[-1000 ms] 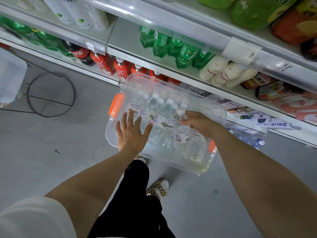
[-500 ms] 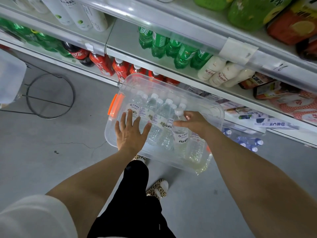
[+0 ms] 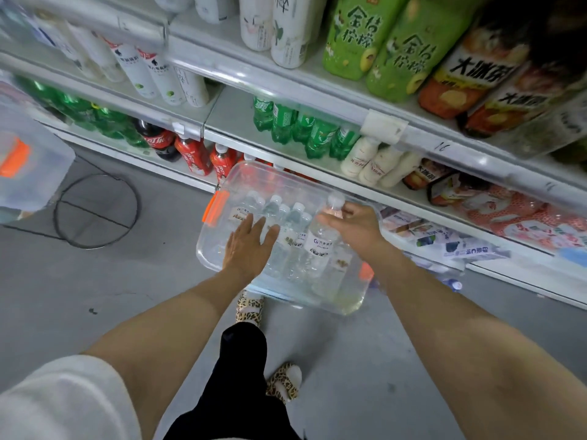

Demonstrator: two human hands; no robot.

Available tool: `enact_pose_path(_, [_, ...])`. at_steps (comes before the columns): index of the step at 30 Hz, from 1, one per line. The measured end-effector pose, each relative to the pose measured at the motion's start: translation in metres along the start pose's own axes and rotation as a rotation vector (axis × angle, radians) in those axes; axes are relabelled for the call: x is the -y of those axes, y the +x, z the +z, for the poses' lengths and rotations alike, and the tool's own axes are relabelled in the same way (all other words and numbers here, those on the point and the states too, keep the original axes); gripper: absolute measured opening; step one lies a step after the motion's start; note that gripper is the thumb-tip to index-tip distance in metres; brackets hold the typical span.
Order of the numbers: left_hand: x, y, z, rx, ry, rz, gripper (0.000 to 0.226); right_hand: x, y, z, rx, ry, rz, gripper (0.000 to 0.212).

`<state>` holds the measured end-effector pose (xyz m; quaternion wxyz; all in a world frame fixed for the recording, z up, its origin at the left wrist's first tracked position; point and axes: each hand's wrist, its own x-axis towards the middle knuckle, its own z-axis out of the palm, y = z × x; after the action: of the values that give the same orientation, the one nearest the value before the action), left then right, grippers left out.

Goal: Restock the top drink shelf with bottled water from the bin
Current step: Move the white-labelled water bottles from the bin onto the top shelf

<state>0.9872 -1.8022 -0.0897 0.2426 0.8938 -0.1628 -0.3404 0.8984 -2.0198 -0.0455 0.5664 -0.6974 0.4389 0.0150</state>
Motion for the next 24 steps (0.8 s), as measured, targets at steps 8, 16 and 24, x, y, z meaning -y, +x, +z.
enact_pose_path(8, [-0.069, -0.069, -0.031, 0.018, -0.354, 0.188, 0.069, 0.07, -0.048, -0.051, -0.16, 0.012, -0.116, 0.032])
enact_pose_path(16, [-0.166, -0.125, -0.093, -0.073, -0.534, 0.431, 0.066, 0.182, -0.12, -0.111, -0.276, -0.013, -0.364, 0.091])
enact_pose_path(24, [-0.259, -0.173, -0.198, -0.179, -0.646, 0.743, 0.071, 0.337, -0.195, -0.172, -0.441, -0.075, -0.628, 0.064])
